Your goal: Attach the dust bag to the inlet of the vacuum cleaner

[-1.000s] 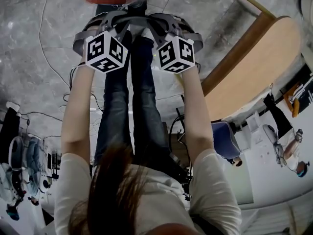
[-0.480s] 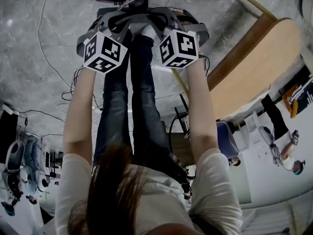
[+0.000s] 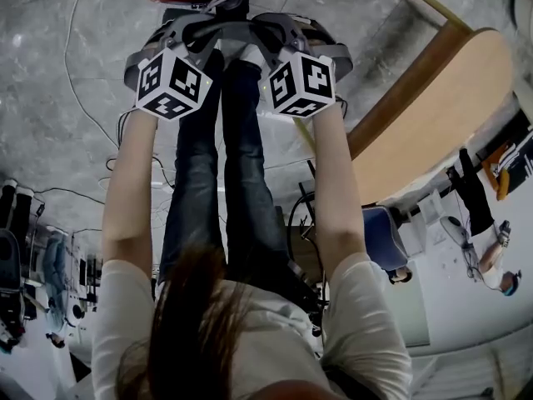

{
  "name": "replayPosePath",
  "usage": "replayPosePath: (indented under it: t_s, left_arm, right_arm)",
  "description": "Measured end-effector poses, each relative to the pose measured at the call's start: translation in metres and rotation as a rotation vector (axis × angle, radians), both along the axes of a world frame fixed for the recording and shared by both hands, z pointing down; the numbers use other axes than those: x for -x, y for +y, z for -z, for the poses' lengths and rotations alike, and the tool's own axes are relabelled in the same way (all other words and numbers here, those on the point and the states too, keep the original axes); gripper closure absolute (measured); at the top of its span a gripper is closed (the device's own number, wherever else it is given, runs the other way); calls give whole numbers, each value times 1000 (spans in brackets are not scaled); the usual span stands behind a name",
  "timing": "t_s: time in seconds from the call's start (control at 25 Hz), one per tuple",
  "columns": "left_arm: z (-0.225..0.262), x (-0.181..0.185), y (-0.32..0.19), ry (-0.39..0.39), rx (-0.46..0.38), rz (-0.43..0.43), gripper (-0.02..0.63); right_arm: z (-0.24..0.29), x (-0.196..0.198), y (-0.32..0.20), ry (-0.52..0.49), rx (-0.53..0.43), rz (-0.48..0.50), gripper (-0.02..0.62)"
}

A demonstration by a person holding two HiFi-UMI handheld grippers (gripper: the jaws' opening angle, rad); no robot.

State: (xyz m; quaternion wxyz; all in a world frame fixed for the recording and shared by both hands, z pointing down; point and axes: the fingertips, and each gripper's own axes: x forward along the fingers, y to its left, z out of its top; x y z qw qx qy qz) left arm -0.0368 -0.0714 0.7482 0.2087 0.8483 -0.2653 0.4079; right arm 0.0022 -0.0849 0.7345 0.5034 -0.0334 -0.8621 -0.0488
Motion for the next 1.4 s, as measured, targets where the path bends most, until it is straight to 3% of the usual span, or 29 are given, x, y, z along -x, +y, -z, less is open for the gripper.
replayPosePath:
  t_s: [0.12,0.2,0.28,0.44,0.52,0.76,0.88,1.16,1.4]
  left_arm:
    - [-1,2,2,43,6,115,545]
    - [-2,2,3,53,9,147,545]
    - [-2,2,2,33,5,116,543]
    - [0,0,-2,-59,-15,-44,536]
    - [1,-1,-4,-76,-26,-74,535]
    - [-5,0,1,24,8,95,538]
    - [-7,0,1,42,16,133,537]
    - [-8,1,1,35,36,131,535]
    - [-8,1,1,18,74,192,531]
  right_arm:
    - [1,4,-1,26,-6,107,552]
    - [1,5,-3,29,-1,128,552]
    - [1,4,-3,14,8,93,553]
    - [1,1,-3,-54,30,-95,552]
    - [1,0,-4,-61,36,-133,552]
    - [-2,2,-2,8,11,73,549]
    - [-2,4,-5,16,20,103,531]
    - [-1,3,-4,-14,28,-28,551]
    - [-1,3,-4,6,54,-130,542]
